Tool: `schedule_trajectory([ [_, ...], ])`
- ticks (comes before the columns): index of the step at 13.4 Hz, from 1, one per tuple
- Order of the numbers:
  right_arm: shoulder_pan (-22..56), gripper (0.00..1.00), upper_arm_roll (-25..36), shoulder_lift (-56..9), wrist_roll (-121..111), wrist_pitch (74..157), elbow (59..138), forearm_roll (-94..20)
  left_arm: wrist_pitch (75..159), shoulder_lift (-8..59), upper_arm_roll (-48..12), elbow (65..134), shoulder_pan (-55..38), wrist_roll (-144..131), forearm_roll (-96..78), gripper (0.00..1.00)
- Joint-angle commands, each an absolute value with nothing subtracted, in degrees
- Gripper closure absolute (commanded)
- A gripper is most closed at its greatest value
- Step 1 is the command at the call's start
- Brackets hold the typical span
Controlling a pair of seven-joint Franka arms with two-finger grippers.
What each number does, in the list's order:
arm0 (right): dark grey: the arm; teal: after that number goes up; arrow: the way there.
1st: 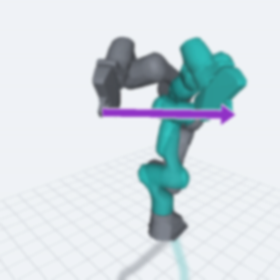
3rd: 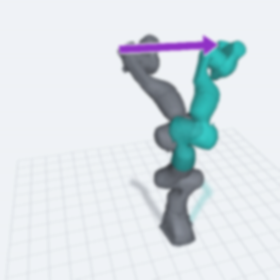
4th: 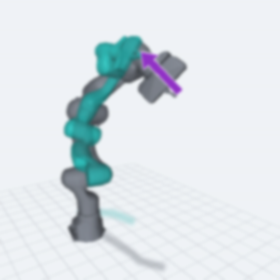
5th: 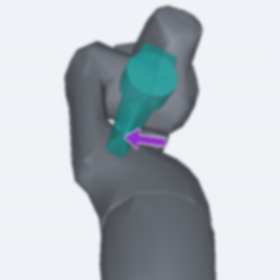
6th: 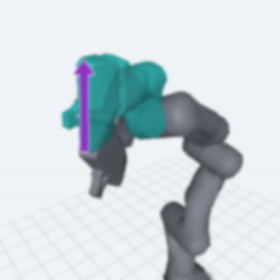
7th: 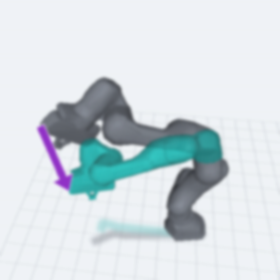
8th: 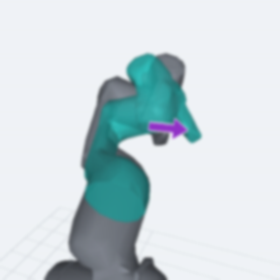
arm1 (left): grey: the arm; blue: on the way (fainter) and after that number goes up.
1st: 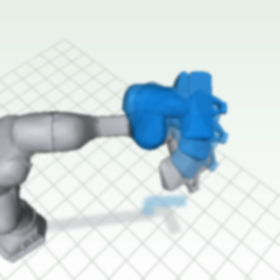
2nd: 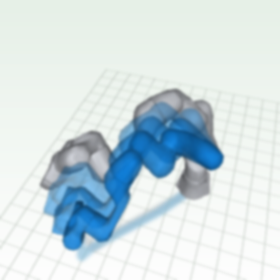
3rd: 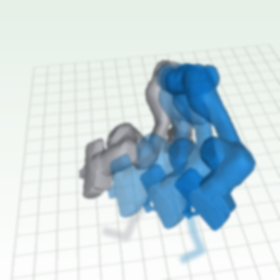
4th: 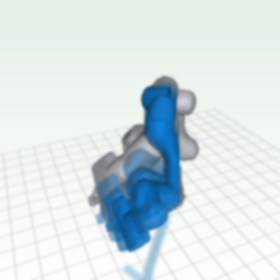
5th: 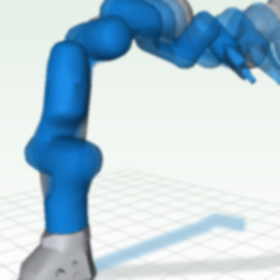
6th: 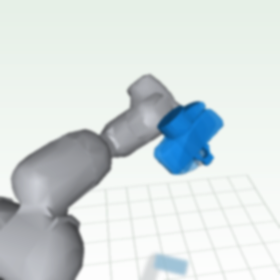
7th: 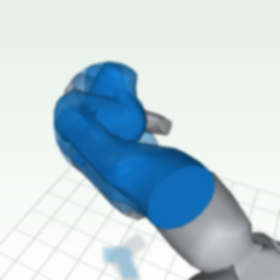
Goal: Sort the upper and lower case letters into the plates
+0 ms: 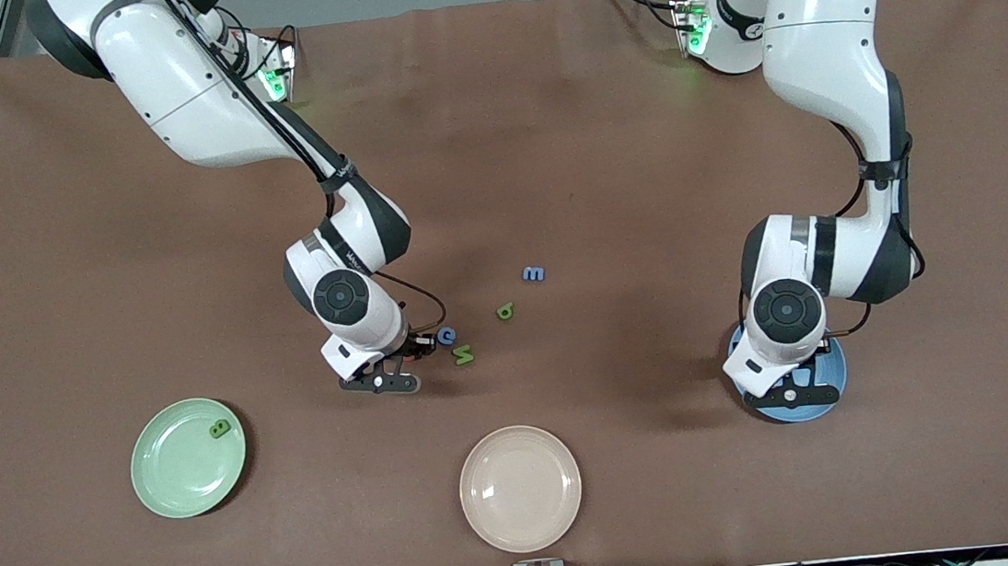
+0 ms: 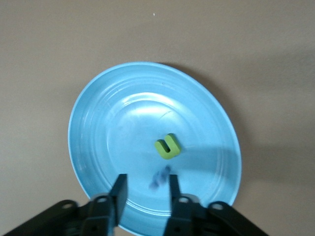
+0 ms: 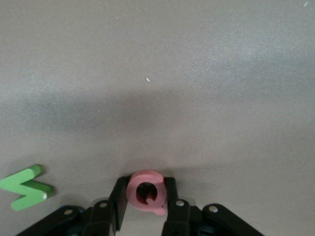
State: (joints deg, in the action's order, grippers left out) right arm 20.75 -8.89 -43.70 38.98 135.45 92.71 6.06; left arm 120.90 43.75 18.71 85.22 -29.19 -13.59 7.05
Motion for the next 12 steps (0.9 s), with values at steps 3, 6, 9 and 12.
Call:
schedule_trajectory([
  [3,20.21,0.96,-5.74,-42.28,37.19,134.4,92.12,8.15,120.32,42.28,13.47,84.82,-31.46,-22.89,5.37,0.01],
  [6,17.86,0.96,-1.15,-41.75,26.76,131.84,91.32,16.07,121.02,42.89,7.15,84.55,-34.45,-35.9,3.71,0.17],
  [9,11.62,0.96,-0.09,-41.84,10.52,131.84,88.17,16.35,125.05,43.59,0.29,83.85,-35.24,-42.87,1.07,0.23],
  [12,6.17,0.95,-0.09,-42.45,-1.2,132.19,85.26,19.41,129.62,45.43,-3.42,83.5,-37.25,-46.39,0.7,0.24],
])
